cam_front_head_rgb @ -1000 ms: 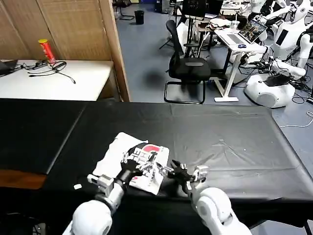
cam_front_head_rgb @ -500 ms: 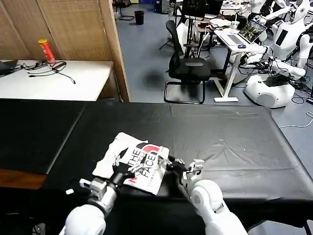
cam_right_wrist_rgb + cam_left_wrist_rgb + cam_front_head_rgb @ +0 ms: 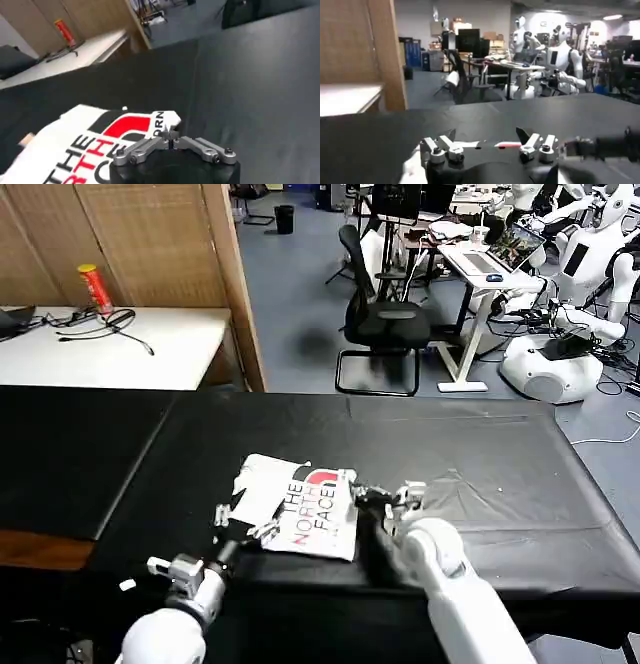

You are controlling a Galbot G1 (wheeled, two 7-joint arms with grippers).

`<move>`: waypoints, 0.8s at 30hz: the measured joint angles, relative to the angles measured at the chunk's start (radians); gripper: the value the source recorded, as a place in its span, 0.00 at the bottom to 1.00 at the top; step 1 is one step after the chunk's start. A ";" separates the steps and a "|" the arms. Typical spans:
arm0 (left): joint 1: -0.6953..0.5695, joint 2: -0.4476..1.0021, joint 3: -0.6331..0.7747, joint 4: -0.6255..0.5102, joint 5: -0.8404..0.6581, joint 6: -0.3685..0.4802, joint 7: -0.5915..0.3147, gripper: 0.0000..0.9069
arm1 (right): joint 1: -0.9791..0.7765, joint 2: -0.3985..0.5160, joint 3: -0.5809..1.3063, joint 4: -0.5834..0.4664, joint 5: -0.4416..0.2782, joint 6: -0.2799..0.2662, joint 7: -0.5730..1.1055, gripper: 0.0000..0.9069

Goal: Fold and organize the clothes.

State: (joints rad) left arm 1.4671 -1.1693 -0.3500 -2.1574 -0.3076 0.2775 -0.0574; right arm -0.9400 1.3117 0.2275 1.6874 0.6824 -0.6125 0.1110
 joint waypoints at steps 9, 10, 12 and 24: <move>0.020 -0.019 -0.032 0.020 0.008 -0.026 0.000 0.97 | 0.045 -0.065 0.016 -0.017 -0.085 -0.003 -0.075 0.97; 0.020 -0.021 -0.034 0.022 0.008 -0.027 -0.002 0.97 | 0.033 -0.077 0.020 0.002 -0.100 0.002 -0.079 0.97; 0.020 -0.022 -0.035 0.030 0.007 -0.045 -0.020 0.97 | -0.006 -0.107 0.036 0.058 -0.132 0.018 -0.083 0.97; 0.039 0.019 -0.015 0.058 -0.014 -0.145 -0.076 0.97 | -0.378 -0.151 0.190 0.391 -0.392 0.262 -0.061 0.97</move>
State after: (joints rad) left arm 1.5064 -1.1503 -0.3646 -2.0998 -0.3215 0.1328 -0.1337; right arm -1.3178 1.1606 0.4179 2.0784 0.2908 -0.3509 0.0501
